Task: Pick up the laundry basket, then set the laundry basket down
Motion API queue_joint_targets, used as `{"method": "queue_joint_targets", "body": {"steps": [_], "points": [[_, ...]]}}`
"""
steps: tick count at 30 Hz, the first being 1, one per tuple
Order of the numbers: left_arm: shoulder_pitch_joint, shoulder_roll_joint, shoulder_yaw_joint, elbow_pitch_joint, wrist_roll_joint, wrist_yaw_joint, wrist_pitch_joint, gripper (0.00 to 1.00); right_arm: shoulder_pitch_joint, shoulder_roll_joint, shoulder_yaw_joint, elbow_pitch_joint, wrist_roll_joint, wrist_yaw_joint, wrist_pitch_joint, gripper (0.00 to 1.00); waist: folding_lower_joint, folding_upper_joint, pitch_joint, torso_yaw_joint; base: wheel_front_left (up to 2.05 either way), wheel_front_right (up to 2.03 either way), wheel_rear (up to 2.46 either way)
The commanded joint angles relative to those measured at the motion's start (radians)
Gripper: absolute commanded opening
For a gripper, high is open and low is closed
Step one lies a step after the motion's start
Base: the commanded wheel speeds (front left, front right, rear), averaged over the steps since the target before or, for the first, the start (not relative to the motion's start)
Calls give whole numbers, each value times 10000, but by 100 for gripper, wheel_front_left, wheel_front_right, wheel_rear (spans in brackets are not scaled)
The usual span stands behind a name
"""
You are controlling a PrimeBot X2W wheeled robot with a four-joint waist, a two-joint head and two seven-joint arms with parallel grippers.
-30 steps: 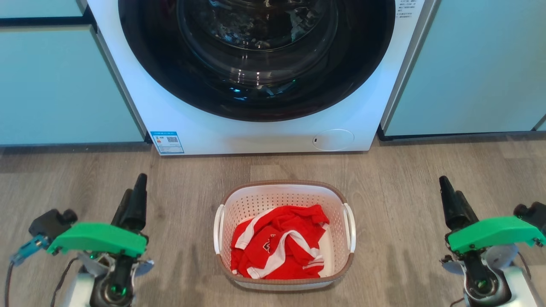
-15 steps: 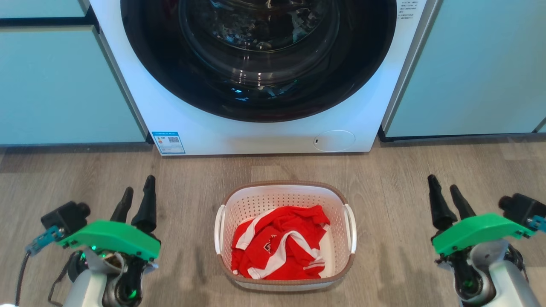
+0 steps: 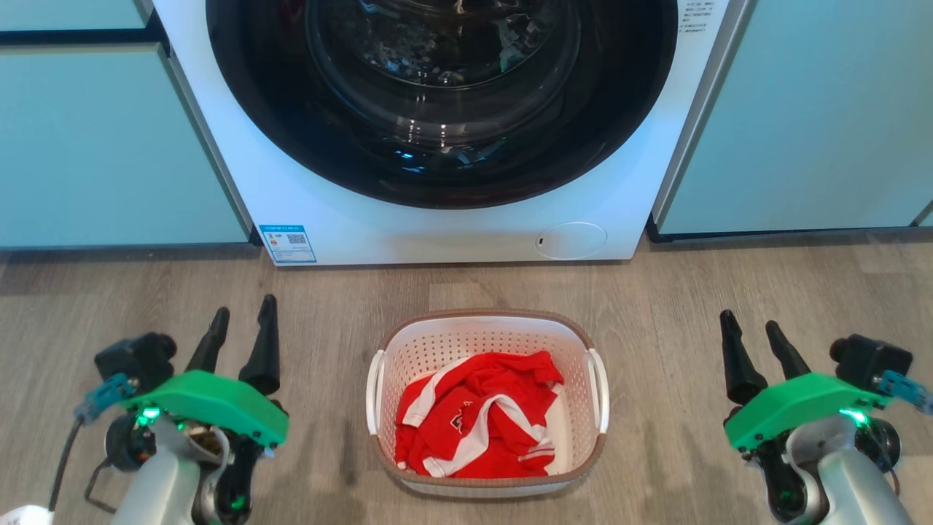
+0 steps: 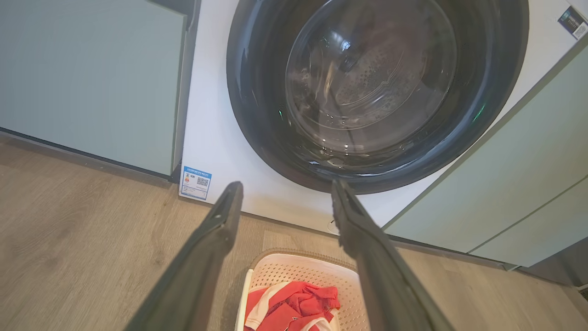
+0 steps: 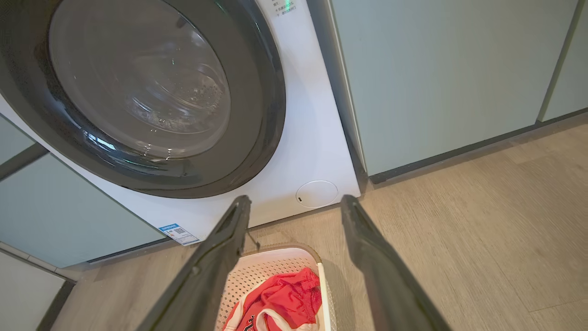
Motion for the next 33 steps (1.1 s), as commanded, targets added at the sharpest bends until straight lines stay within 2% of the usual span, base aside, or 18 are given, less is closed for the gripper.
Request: {"method": "queue_joint_targets", "body": {"steps": [1, 16, 33], "points": [[-648, 257, 201, -339, 291, 90, -158, 100, -652, -197, 188, -274, -342, -10, -147, 100, 0, -1, 1, -6, 0, 0, 0], [-750, 329, -180, 80, 1575, 349, -542, 100, -708, -115, 511, 50, -2051, -12, -607, 100, 0, -1, 15, -15, 0, 0, 0], [-941, 358, -422, 427, 2704, 747, -731, 100, -790, -154, 858, -134, -3504, -14, -1117, 100, 0, -1, 48, -5, 0, 0, 0]]}}
